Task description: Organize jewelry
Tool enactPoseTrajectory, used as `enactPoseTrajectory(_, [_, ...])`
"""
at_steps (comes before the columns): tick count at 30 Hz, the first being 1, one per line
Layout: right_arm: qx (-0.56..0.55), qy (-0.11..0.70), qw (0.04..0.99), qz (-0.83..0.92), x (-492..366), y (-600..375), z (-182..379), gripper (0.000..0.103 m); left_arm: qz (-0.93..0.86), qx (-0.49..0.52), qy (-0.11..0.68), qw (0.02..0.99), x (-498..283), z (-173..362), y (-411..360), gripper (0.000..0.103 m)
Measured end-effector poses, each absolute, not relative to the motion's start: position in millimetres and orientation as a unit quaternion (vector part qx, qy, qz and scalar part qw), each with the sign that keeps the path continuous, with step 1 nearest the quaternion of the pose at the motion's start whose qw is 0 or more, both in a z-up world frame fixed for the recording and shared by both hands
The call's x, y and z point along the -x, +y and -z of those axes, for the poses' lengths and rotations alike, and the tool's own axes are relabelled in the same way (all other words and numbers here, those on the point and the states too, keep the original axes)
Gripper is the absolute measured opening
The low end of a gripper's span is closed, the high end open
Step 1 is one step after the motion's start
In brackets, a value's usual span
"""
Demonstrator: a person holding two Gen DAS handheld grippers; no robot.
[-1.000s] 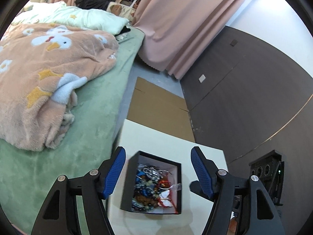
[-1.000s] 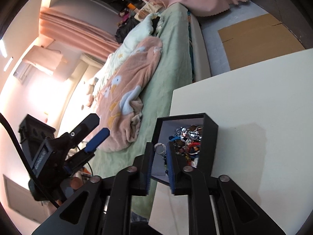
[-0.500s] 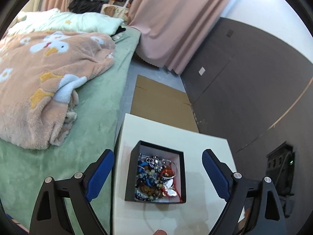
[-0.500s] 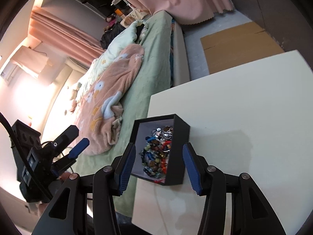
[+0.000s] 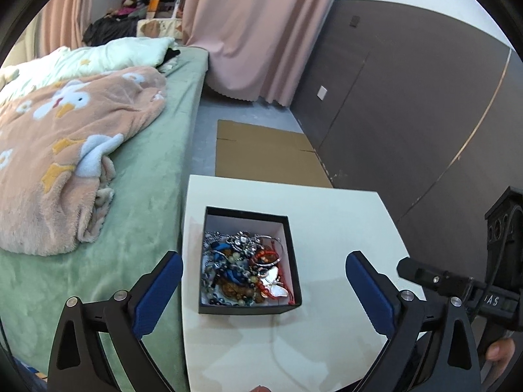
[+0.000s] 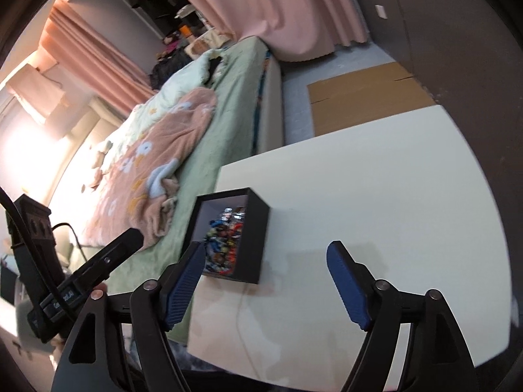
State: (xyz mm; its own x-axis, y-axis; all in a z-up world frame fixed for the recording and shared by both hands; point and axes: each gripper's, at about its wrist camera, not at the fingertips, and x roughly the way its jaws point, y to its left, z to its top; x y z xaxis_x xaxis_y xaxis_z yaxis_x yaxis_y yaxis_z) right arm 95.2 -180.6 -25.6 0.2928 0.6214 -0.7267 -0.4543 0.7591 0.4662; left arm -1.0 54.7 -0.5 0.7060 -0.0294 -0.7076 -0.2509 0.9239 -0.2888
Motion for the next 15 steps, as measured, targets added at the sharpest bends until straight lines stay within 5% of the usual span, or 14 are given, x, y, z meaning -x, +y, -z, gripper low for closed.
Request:
enactPoseTrajectory(11, [-0.055,0.485,0.827,-0.279,-90.9,-220.5,19.5,0.085,-0.044,0.145,0.382,0.912,-0.7,1.2,30.1,0.102])
enactPoseTrajectory(15, [-0.047,0.473,0.836,-0.275,-88.5,-228.7,11.6,0.095,-0.041,0.133,0.374,0.917,1.0,-1.7,23.6,0.102])
